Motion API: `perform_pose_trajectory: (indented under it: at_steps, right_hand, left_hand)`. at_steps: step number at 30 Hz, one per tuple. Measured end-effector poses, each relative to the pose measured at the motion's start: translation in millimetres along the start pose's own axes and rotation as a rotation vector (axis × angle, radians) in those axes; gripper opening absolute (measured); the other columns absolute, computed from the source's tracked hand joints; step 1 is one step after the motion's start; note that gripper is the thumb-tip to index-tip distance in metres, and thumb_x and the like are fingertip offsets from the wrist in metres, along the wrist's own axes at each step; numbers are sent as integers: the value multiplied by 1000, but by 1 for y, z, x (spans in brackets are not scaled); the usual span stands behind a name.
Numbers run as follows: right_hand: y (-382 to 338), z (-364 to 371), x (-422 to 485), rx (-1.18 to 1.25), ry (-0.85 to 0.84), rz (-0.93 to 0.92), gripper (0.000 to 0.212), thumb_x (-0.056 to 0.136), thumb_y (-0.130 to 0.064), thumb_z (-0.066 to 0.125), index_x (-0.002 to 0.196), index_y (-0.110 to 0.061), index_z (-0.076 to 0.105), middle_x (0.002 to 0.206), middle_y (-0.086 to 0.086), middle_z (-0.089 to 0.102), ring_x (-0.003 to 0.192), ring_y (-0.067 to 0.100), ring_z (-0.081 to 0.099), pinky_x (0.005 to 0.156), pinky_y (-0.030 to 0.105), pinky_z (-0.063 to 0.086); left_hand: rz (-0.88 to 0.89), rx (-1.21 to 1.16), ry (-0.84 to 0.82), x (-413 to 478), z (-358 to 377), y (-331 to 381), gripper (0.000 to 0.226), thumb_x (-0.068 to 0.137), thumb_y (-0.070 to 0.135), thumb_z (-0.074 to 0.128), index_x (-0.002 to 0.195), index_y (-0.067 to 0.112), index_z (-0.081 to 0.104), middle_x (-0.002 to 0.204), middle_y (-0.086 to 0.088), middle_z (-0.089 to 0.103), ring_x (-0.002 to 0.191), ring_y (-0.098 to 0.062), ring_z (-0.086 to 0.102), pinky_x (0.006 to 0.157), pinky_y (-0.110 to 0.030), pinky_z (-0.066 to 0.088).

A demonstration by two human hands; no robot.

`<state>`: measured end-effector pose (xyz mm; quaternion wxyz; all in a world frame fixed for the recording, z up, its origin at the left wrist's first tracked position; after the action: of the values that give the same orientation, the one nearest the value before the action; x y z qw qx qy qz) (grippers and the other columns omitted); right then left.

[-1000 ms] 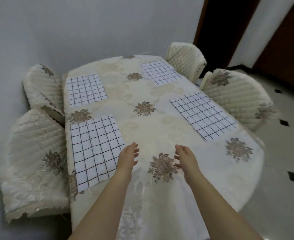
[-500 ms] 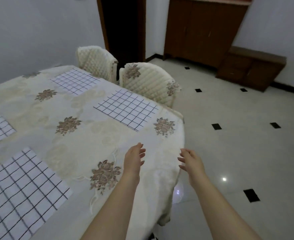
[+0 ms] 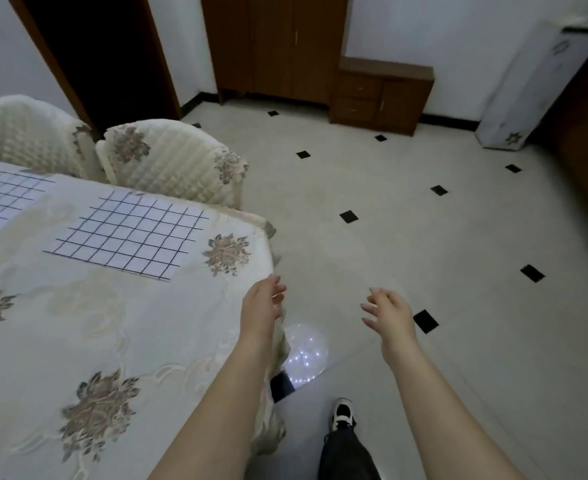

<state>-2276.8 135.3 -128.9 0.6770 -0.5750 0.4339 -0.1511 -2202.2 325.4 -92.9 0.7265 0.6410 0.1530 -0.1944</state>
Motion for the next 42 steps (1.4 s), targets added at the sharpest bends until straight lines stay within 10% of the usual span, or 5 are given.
perform_pose_trajectory:
  at_steps: [17, 42]
  right_hand:
    - [-115, 73, 190, -124, -397, -66, 10, 95, -21, 53, 98, -14, 59, 97, 3, 60, 90, 21, 64, 73, 33, 54]
    - [-118, 385, 148, -536, -1237, -84, 7, 95, -19, 53, 94, -19, 60, 97, 4, 63, 87, 16, 63, 77, 35, 52]
  left_hand:
    - [81, -221, 332, 112, 101, 54, 24, 95, 28, 50, 105, 10, 63, 107, -8, 66, 103, -22, 61, 68, -27, 51]
    - [150, -489, 982, 185, -60, 95, 19, 94, 30, 54, 103, 17, 64, 107, -4, 68, 102, -19, 62, 89, -39, 48]
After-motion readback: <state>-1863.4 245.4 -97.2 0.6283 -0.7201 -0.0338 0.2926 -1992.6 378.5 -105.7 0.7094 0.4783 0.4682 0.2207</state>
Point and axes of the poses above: each hand's wrist, its own x-axis towards the middle knuckle, its own z-axis out of the palm, y = z × x, the point moved 1 cm from there along x, towards the middle knuckle
